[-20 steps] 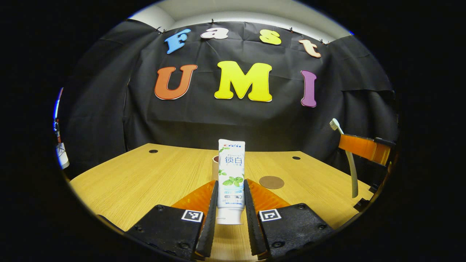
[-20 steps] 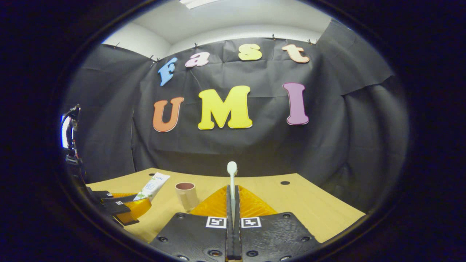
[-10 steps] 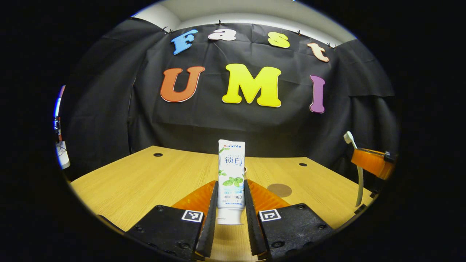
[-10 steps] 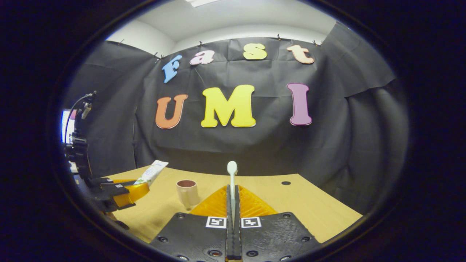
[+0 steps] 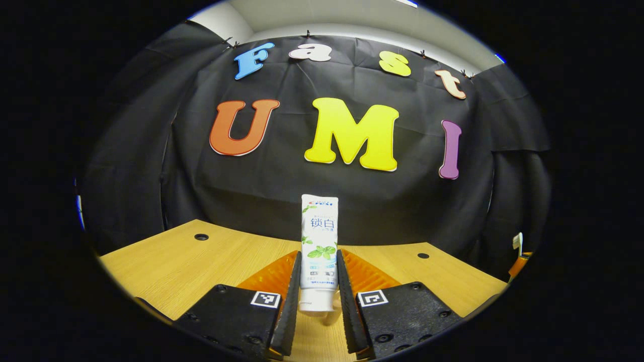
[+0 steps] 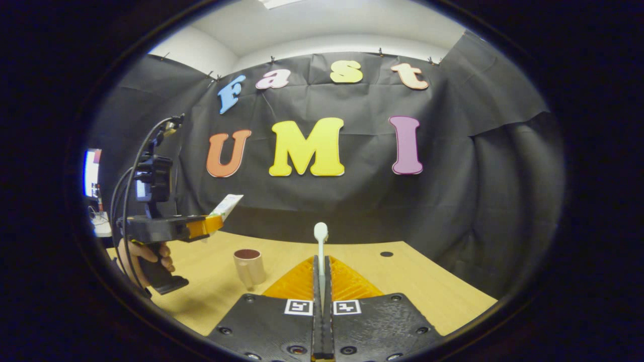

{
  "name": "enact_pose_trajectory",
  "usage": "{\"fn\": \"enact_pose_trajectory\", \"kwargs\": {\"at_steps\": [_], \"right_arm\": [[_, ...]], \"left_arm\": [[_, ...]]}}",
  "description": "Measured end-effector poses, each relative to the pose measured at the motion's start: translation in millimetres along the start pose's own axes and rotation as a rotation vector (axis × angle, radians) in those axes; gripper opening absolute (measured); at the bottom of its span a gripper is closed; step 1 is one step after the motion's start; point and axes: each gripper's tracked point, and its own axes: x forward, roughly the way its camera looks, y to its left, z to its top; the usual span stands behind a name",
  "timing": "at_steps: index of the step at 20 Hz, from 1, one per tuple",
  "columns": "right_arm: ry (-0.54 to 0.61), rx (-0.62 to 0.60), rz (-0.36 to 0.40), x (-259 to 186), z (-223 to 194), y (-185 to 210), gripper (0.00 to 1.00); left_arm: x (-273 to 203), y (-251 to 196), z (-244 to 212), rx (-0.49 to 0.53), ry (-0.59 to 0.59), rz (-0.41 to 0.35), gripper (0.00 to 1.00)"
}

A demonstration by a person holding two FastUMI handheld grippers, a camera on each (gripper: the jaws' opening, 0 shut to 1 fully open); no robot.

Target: Put the toothbrush and toothpaste on the desktop into the cup, then pick up the cup and place it on the coaster on the desktop.

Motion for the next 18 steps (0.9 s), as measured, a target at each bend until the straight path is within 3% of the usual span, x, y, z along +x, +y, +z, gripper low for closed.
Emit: {"fn": "enact_pose_trajectory", "kwargs": {"at_steps": [3,10,11,12,18], "right_arm": [[0.005,0.003,-0.005,2,-2,-4,0.00],[0.023,0.033,-0.017,9,-3,-16,0.00],[0.025,0.032,-0.015,8,-5,-15,0.00],[0.027,0.032,-0.013,9,-4,-15,0.00],[0.023,0.025,-0.006,5,-3,-11,0.00]], "left_arm": [[39,4,1,0.015,-0.042,-0.020,0.41],[80,-12,-32,-0.022,0.013,-0.128,0.42],[82,-15,-39,-0.006,0.032,-0.132,0.46],[84,-16,-42,-0.001,0.045,-0.133,0.42],[87,-13,-57,-0.043,0.071,-0.118,0.45]]}}
